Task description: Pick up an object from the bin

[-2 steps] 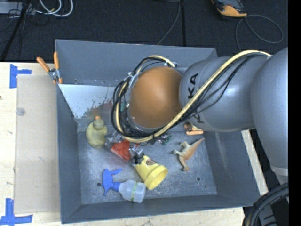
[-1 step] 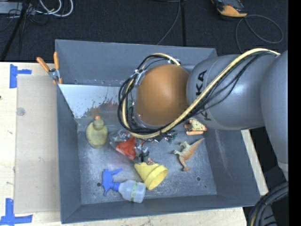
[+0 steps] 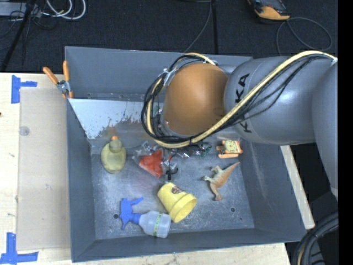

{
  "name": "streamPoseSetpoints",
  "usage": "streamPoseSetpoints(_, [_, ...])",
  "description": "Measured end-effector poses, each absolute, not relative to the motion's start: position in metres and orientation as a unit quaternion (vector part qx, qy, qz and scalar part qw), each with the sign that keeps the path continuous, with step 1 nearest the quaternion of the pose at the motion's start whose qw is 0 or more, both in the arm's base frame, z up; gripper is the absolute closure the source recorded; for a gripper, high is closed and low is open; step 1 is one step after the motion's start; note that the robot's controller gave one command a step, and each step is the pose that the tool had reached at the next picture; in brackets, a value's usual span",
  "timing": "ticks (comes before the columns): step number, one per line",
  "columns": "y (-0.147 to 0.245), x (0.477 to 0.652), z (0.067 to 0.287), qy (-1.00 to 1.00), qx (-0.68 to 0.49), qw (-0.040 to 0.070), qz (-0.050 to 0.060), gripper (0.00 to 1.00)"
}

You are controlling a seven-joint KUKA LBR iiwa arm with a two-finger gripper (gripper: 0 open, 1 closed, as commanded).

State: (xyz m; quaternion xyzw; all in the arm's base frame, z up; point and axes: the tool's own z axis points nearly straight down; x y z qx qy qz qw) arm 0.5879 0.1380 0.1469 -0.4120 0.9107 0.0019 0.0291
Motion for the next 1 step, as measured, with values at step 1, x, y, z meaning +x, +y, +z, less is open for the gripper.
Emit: streamPoseSetpoints(1, [0.1303, 0.5964, 0.1672, 0.905, -0.424, 0.029, 0.002, 1.0])
